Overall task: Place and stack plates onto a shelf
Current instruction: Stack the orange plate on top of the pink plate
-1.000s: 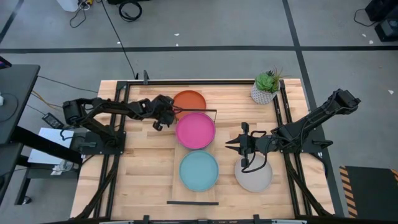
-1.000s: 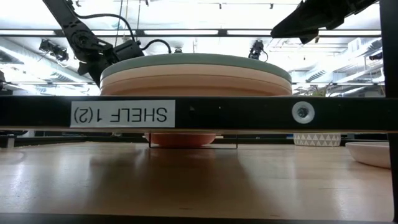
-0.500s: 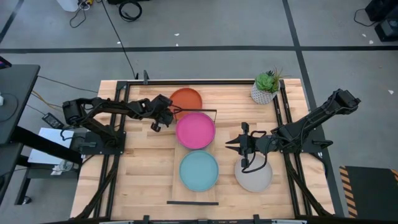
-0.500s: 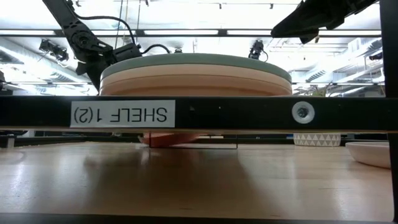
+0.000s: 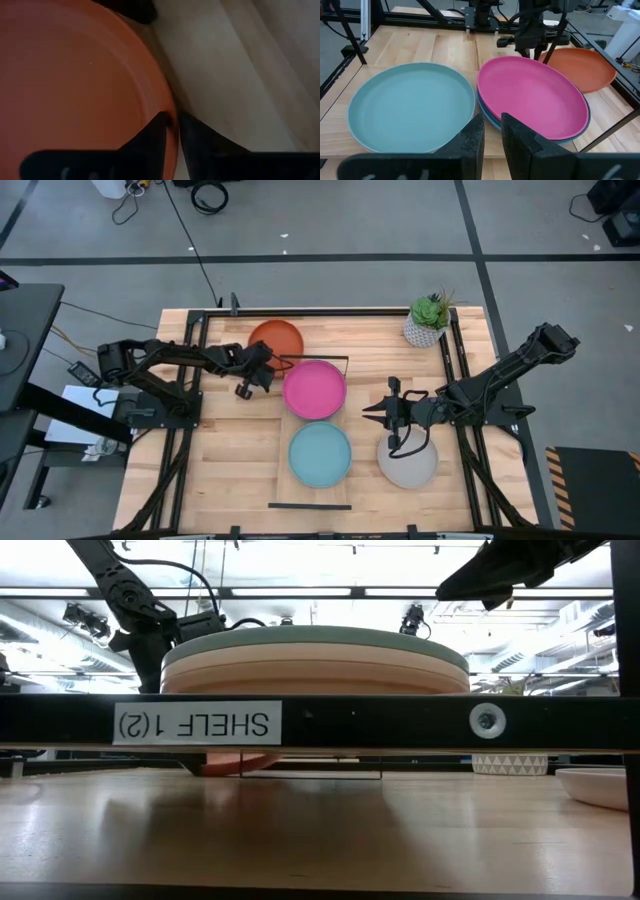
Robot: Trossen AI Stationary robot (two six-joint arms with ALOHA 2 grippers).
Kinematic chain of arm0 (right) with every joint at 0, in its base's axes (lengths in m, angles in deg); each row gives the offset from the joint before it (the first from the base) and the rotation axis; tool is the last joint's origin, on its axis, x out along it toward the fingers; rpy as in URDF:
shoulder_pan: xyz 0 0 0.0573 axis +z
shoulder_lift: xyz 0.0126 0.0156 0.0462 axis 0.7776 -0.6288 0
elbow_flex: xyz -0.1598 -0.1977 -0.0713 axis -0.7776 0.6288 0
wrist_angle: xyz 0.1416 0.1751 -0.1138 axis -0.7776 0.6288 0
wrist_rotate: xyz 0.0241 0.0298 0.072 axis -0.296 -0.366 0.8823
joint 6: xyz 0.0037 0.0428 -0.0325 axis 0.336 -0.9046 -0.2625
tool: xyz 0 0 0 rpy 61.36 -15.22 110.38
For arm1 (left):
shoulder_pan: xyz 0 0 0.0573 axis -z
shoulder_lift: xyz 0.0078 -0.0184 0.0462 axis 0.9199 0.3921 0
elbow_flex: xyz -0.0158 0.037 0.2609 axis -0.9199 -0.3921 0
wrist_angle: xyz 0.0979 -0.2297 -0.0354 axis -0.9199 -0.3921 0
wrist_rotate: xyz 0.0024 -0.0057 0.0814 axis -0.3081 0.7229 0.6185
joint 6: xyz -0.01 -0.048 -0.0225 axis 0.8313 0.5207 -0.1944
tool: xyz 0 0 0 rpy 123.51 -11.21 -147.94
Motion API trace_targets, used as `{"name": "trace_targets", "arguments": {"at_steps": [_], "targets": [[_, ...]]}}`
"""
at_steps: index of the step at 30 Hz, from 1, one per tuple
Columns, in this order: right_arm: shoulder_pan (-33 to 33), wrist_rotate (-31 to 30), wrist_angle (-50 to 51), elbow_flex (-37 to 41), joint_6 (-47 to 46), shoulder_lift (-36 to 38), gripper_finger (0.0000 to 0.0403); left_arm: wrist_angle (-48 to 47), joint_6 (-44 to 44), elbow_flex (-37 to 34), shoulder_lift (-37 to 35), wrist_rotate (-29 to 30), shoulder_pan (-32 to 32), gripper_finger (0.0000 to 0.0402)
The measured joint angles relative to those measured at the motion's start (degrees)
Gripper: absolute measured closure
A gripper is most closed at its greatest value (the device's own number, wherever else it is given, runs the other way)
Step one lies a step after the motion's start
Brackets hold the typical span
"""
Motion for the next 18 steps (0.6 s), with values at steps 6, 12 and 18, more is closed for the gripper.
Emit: {"name": "trace_targets", "arguments": {"at_steps": [6,12,18], "targets": [[0.2,0.0,-0.1,0.0,0.0,0.0,0.0332,-0.3,0.0,0.0,0.0,3.3,0.1,0.0354],[0.2,0.0,0.0,0.0,0.0,0.0,0.0332,-1.8,0.2,0.0,-1.9,4.7,0.5,0.0388],[0.2,0.0,0.2,0.0,0.0,0.0,0.0332,-6.1,0.6,-0.1,-9.9,7.5,1.6,0.0387]]}}
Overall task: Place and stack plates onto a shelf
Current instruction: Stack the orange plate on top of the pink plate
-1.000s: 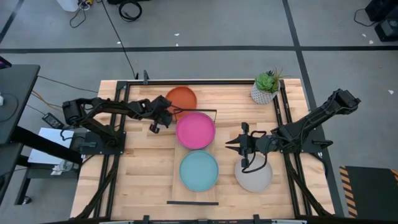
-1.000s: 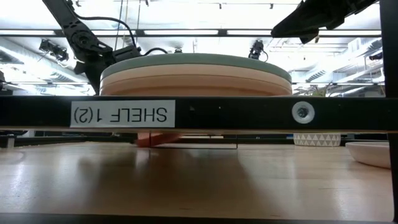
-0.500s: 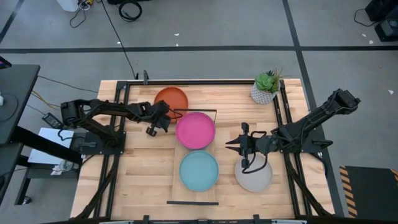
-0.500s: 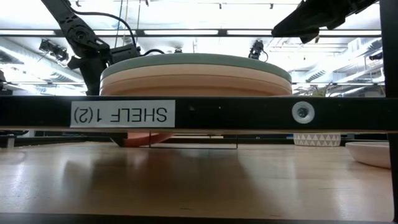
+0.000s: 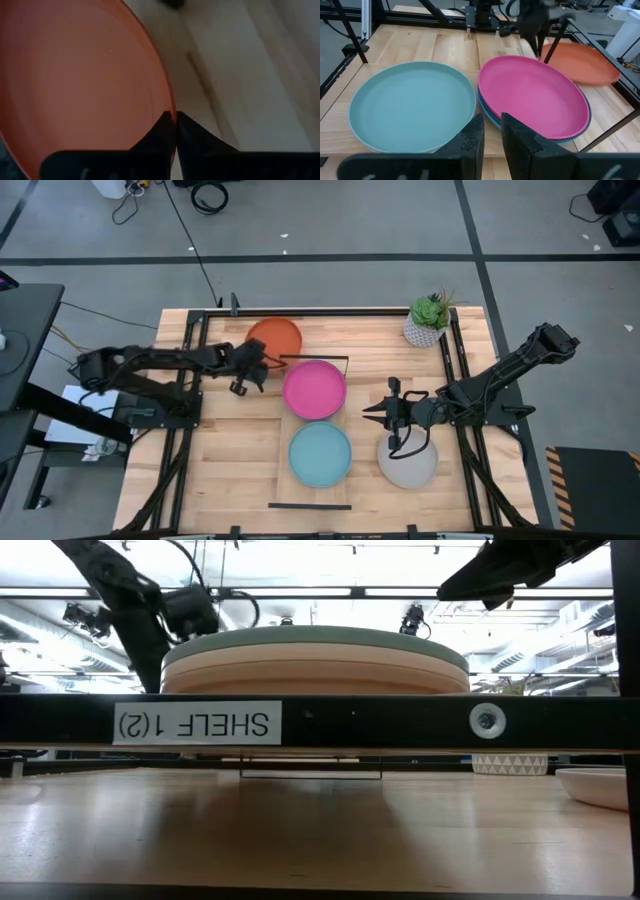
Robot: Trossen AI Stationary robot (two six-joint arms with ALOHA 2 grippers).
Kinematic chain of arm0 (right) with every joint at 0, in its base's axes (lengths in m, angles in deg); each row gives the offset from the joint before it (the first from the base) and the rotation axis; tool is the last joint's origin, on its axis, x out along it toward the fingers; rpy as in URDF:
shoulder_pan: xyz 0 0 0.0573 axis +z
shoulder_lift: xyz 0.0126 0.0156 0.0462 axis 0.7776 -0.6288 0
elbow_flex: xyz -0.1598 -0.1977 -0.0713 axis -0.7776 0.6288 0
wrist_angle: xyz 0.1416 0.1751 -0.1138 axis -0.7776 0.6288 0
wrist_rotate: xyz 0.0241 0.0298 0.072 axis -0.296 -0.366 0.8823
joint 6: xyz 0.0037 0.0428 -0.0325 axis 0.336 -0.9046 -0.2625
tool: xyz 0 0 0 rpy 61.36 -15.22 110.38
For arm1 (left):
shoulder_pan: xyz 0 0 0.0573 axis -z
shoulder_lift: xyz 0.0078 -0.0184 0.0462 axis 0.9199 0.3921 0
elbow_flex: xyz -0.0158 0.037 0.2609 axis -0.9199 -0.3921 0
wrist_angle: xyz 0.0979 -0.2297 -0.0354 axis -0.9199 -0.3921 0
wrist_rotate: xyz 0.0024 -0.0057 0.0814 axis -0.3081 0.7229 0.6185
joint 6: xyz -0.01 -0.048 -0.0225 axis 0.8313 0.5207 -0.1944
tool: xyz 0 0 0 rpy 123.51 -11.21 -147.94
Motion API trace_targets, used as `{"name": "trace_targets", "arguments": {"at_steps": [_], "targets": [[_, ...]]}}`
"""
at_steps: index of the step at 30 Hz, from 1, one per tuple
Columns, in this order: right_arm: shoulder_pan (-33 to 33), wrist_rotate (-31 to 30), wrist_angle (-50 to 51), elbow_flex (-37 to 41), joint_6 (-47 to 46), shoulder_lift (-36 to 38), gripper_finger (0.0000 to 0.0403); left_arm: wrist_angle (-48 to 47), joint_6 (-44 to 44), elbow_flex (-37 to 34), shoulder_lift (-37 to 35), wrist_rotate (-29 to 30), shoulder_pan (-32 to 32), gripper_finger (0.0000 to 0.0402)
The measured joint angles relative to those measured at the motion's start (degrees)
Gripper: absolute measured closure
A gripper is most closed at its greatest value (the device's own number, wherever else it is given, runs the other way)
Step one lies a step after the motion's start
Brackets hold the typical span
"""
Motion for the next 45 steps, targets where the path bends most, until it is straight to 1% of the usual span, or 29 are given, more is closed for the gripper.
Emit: {"name": "trace_targets", "arguments": {"at_steps": [3,6,8,11,14,16,20,22,24,26,28,31,34,37,39,42,45], "targets": [[0.0,0.0,0.0,0.0,0.0,0.0,0.0332,-1.7,1.0,0.0,-5.3,3.3,0.0,0.0387],[0.0,0.0,-0.3,0.0,0.0,0.0,0.0332,-1.6,2.9,0.0,-10.6,8.4,0.3,0.0387],[0.0,0.0,-0.6,0.0,0.1,0.0,0.0332,-0.4,5.0,0.2,-13.4,12.1,0.7,0.0388],[0.0,-0.1,-0.8,0.0,0.2,0.0,0.0332,0.4,9.2,1.4,-16.7,16.2,1.1,0.0388],[0.0,-0.1,-0.8,0.0,0.2,0.0,0.0332,0.9,12.6,2.5,-18.6,17.5,2.0,0.0388],[0.0,-0.1,-0.8,0.0,0.2,0.0,0.0332,1.7,13.2,3.4,-19.2,17.7,3.4,0.0388],[0.0,-0.1,-0.7,0.0,0.2,0.0,0.0332,6.3,12.0,5.5,-19.6,17.9,7.6,0.0388],[0.0,-0.1,-0.7,0.0,0.2,0.0,0.0332,9.0,9.4,6.2,-19.6,18.1,10.3,0.0388],[0.0,-0.1,-0.6,0.0,0.2,0.0,0.0332,12.2,4.8,6.3,-19.6,17.0,13.4,0.0388],[0.0,0.0,-0.4,0.0,0.2,0.0,0.0332,13.6,0.2,6.3,-19.6,14.2,16.4,0.0388],[0.0,-0.1,-0.3,0.0,0.1,0.0,0.0332,13.9,-3.3,6.3,-19.6,9.6,19.2,0.0385],[0.0,0.0,-0.2,0.0,0.1,0.0,0.0332,13.8,-3.6,6.3,-19.6,3.0,22.3,0.0381],[0.0,0.0,-0.2,0.0,0.1,0.0,0.0332,13.0,0.0,6.3,-19.5,-3.2,24.3,0.0381],[0.0,0.0,-0.3,0.0,0.2,0.0,0.0332,11.7,5.6,6.3,-19.5,-9.4,25.6,0.0384],[0.0,0.0,-0.3,0.0,0.2,0.0,0.0332,10.9,9.9,6.1,-19.5,-12.4,25.9,0.0384],[0.0,0.0,-0.3,0.0,0.2,0.0,0.0332,7.7,15.7,5.6,-19.3,-14.0,25.8,0.0384],[0.0,0.0,-0.3,0.0,0.3,0.0,0.0332,5.9,19.2,5.3,-18.5,-14.3,25.9,0.0384]]}}
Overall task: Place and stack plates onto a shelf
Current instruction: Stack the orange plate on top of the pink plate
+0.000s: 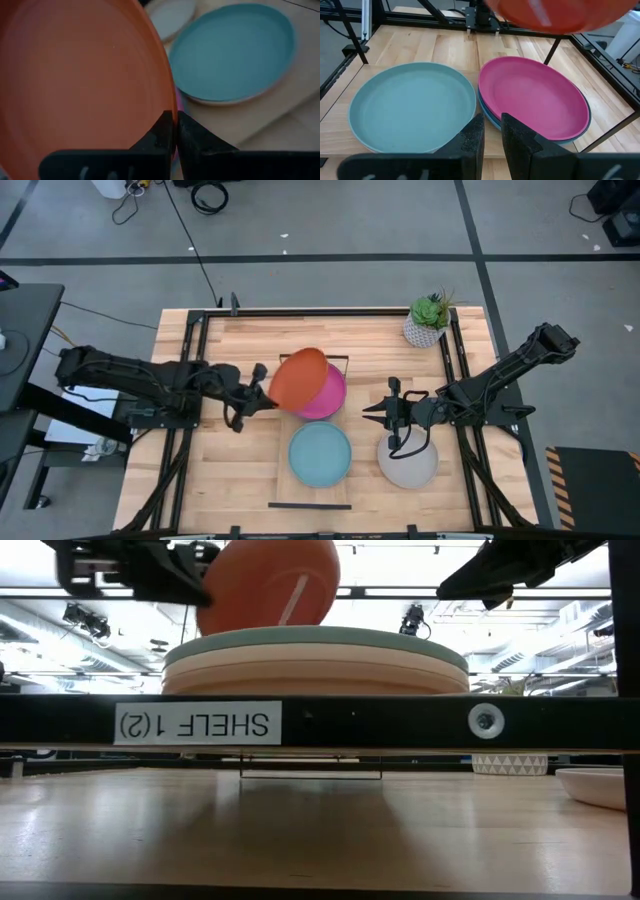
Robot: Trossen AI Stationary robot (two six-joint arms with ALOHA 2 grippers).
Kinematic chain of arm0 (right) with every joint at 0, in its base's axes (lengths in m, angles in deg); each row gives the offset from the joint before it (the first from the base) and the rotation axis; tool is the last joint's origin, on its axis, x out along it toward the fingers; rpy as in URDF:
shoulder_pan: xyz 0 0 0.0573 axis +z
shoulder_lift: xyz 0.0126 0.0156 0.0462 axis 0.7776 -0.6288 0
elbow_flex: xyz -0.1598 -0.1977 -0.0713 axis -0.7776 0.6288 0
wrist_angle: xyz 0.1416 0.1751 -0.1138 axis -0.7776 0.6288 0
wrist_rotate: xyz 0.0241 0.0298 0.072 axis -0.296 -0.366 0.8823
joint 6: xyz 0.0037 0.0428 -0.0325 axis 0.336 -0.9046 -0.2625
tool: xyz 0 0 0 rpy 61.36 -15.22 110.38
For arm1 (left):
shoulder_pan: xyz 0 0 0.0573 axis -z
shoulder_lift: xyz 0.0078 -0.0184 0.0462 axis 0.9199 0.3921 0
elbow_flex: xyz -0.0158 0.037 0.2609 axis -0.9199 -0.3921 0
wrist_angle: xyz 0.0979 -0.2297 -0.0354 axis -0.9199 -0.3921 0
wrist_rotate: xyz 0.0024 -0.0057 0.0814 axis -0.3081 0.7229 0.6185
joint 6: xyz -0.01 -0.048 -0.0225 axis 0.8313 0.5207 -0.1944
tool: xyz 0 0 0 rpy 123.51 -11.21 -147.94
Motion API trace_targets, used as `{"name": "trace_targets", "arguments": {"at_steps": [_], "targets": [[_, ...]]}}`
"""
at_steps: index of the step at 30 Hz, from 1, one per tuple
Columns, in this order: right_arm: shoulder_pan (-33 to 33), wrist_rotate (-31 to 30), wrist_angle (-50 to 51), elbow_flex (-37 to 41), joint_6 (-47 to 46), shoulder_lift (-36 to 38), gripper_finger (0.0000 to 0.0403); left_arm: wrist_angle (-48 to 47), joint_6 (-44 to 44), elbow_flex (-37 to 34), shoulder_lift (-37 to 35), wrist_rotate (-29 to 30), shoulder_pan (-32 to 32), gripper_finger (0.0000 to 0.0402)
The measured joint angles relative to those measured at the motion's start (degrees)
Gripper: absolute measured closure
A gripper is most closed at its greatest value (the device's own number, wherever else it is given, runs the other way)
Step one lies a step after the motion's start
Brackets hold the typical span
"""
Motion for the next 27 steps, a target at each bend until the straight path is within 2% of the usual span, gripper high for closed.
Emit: {"name": "trace_targets", "arguments": {"at_steps": [8,14,23,27], "targets": [[0.0,0.0,0.0,0.0,0.4,0.0,0.0332,1.3,6.2,-0.3,8.5,1.1,-0.2,0.0384],[0.0,0.0,0.0,0.0,0.3,0.0,0.0332,4.8,2.9,-0.3,13.9,1.8,0.0,0.0384],[0.0,0.0,0.1,0.0,0.3,0.0,0.0332,7.7,-4.6,-0.3,14.2,2.5,0.0,0.0379],[0.0,0.3,0.0,0.0,0.3,0.0,0.0332,6.7,-5.1,-0.2,15.6,7.6,0.0,0.0354]]}}
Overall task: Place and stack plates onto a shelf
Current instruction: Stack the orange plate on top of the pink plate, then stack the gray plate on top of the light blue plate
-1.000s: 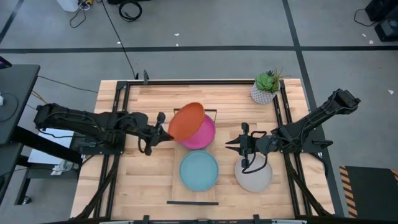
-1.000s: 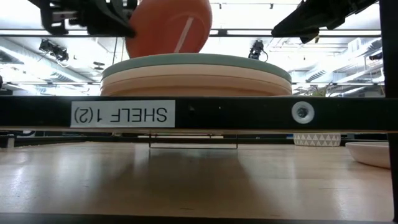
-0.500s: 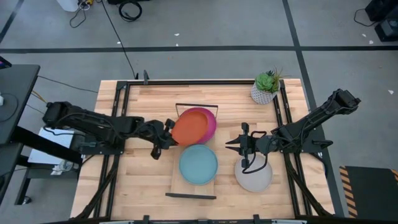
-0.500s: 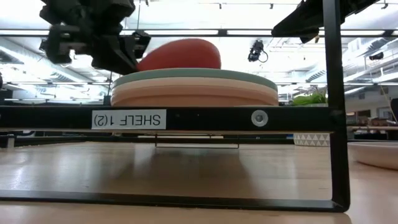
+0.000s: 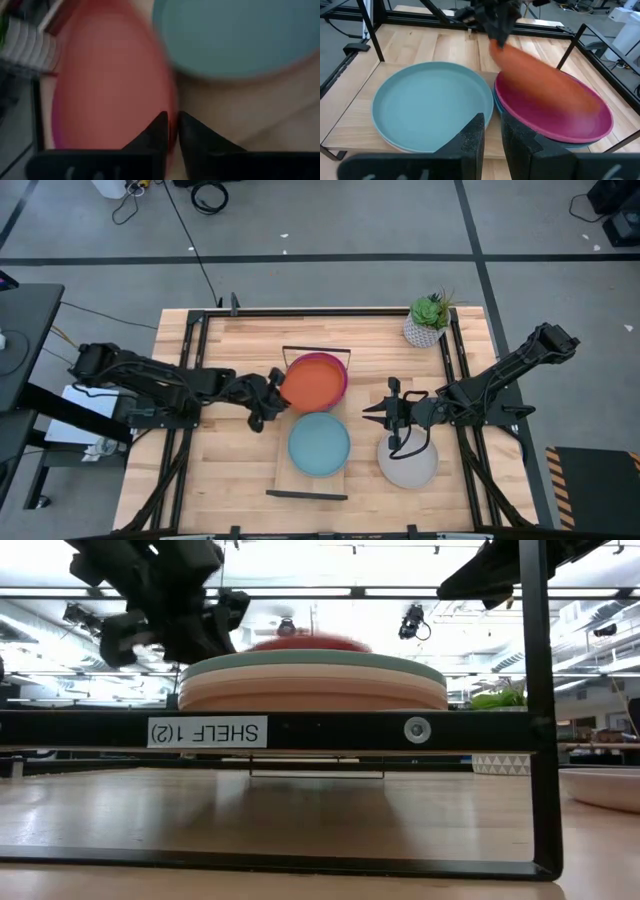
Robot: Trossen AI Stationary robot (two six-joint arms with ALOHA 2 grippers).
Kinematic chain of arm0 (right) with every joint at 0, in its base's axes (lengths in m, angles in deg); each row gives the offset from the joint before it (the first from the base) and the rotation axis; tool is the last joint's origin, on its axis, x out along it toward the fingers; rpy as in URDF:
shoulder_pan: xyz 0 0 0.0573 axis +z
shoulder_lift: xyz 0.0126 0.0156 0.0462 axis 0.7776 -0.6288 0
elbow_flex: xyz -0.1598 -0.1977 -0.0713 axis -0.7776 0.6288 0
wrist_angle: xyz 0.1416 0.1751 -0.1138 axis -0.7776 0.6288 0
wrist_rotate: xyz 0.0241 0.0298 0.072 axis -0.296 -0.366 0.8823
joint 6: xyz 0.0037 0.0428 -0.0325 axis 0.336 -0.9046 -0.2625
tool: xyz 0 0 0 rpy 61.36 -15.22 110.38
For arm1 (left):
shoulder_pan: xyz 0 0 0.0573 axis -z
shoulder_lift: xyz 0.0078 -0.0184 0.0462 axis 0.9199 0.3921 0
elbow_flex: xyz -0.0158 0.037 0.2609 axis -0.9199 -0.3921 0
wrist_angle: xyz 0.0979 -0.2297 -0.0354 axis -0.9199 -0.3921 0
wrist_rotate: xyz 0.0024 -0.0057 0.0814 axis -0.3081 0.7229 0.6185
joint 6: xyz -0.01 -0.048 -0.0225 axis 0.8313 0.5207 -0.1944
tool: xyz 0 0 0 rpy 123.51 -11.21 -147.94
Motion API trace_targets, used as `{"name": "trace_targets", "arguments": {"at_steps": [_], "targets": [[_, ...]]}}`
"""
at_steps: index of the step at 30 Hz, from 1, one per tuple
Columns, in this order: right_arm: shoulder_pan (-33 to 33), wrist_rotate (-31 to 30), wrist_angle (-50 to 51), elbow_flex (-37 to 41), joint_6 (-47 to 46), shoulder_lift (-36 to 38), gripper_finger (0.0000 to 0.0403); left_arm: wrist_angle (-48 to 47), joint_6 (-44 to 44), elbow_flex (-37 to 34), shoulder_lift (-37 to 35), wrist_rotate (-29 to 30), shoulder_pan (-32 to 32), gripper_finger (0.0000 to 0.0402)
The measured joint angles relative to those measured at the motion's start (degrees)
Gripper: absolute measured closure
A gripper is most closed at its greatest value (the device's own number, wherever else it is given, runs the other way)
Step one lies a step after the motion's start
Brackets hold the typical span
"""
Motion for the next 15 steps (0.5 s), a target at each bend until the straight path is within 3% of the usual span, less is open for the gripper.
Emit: {"name": "trace_targets", "arguments": {"at_steps": [9,15], "targets": [[0.0,0.2,0.3,0.0,-0.4,0.0,0.0332,3.1,1.9,0.0,2.1,1.9,1.2,0.0266],[0.0,0.2,0.1,0.0,-0.4,0.0,0.0332,11.7,2.8,0.1,1.2,1.8,2.9,0.0254]]}}
